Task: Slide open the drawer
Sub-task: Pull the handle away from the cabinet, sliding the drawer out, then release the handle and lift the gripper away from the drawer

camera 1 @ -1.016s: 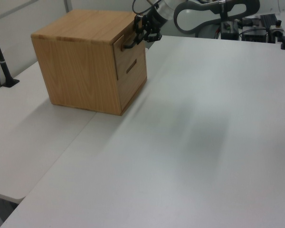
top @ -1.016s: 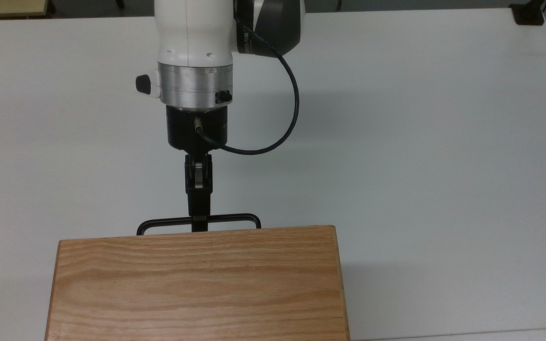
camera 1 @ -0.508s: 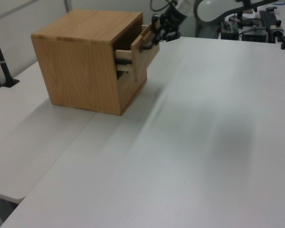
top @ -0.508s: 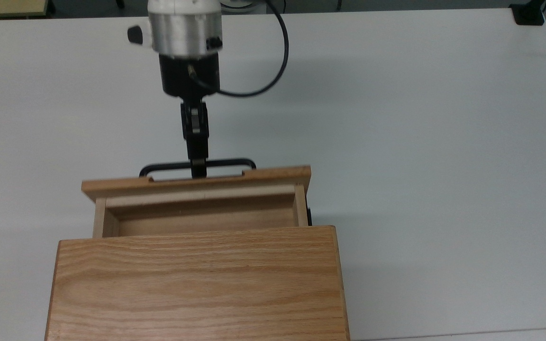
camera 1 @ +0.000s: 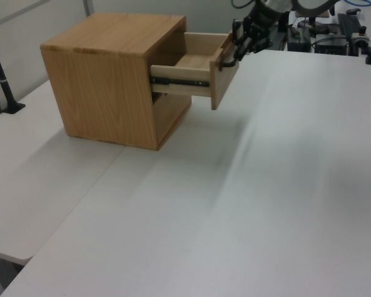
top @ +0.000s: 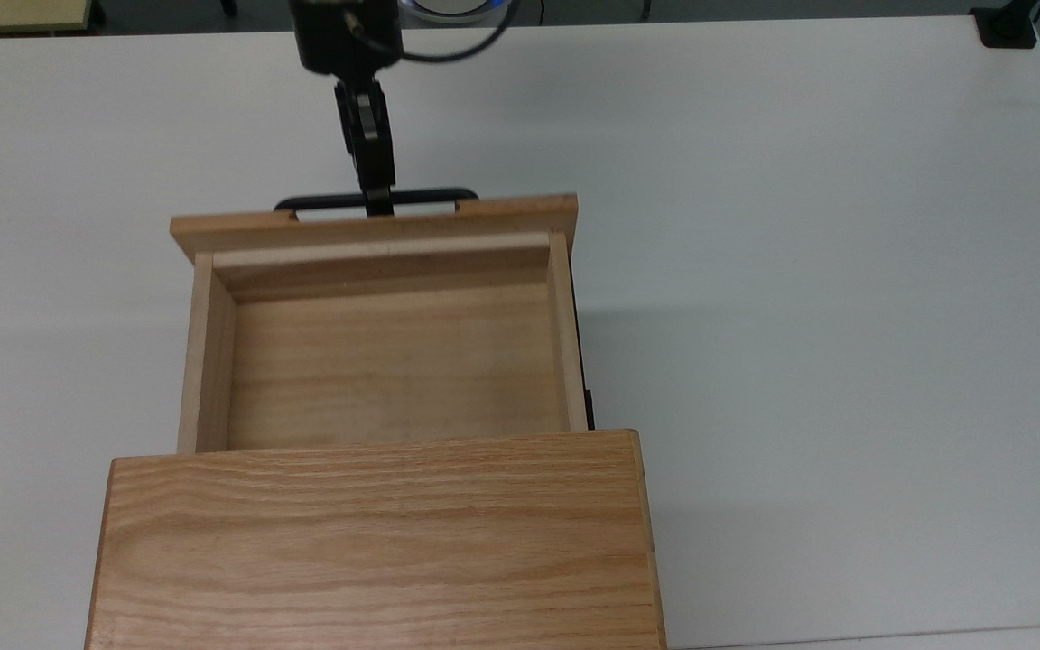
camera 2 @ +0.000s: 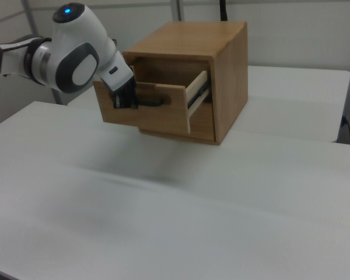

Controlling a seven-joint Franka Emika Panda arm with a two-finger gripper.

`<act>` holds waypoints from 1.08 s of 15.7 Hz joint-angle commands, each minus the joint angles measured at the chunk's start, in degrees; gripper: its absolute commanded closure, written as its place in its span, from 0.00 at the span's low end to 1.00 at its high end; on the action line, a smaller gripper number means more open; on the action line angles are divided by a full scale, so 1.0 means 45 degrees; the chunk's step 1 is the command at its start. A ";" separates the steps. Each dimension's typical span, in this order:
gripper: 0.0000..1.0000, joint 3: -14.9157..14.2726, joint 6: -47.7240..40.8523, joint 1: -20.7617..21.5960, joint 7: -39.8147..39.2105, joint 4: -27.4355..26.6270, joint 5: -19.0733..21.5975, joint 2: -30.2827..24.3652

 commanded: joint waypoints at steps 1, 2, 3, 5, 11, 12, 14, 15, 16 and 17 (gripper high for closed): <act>0.98 -0.0007 -0.0898 0.0028 -0.1482 -0.0905 0.0101 -0.1869; 0.87 -0.0007 -0.1385 0.0008 -0.1522 -0.0905 0.0101 -0.1870; 0.52 -0.0007 -0.1545 0.0008 -0.1522 -0.0885 0.0101 -0.1851; 0.00 -0.0007 -0.1741 -0.0050 -0.1541 -0.0691 0.0101 -0.1753; 0.00 -0.0124 -0.4353 -0.0265 -0.4093 -0.0046 0.0101 -0.1929; 0.00 -0.0047 -0.4958 -0.0246 -0.5183 0.0090 0.0101 -0.1890; 0.00 -0.0007 -0.6519 -0.0246 -0.7836 0.0674 0.0081 -0.1851; 0.00 0.0128 -0.7455 -0.0246 -0.9203 0.1083 -0.0112 -0.1754; 0.00 0.0516 -0.8276 -0.0284 -1.0706 0.1513 -0.0520 -0.1502; 0.00 0.0984 -0.8865 -0.0536 -1.2075 0.1962 -0.1588 -0.1190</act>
